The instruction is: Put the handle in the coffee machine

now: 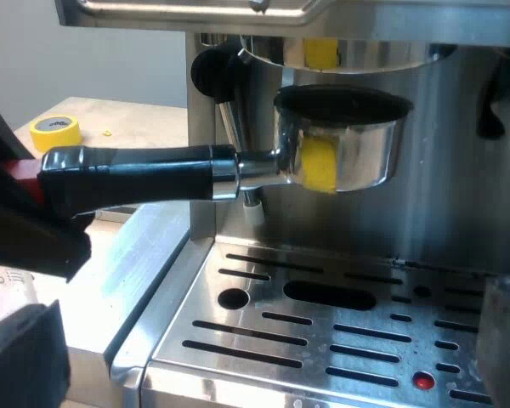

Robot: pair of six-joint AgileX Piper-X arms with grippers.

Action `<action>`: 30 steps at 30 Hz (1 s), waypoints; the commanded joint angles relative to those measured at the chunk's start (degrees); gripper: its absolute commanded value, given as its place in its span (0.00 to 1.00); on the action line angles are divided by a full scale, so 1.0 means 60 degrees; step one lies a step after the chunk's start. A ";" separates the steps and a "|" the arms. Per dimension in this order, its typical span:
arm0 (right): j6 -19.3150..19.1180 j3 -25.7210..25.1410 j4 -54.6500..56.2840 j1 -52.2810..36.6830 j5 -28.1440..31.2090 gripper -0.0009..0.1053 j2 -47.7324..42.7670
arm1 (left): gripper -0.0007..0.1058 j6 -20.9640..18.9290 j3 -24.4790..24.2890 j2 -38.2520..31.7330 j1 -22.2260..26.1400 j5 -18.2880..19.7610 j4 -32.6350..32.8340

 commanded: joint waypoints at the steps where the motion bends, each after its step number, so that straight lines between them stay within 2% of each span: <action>1: -0.0085 -0.0017 -0.0062 0.0004 0.0068 0.98 0.0001 | 0.01 0.0050 -0.0164 -0.0072 -0.0003 0.0604 -0.0132; 9: -0.0085 -0.0017 -0.0062 0.0004 0.0068 0.98 0.0001 | 0.01 0.0050 -0.0592 -0.0072 -0.0003 0.0604 -0.0132; 20: -0.0085 -0.0017 -0.0062 0.0004 0.0068 0.98 0.0001 | 0.01 0.0050 -0.0605 -0.0128 -0.0003 0.0604 -0.0044; 26: -0.0085 -0.0017 0.0016 0.0004 0.0120 0.98 0.0001 | 0.01 0.0050 -0.0605 -0.0371 -0.0003 0.0957 -0.0062; 30: -0.0085 -0.0017 0.0016 0.0004 0.0133 0.98 0.0001 | 0.01 0.0050 -0.0605 -0.0390 -0.0003 0.0943 -0.0076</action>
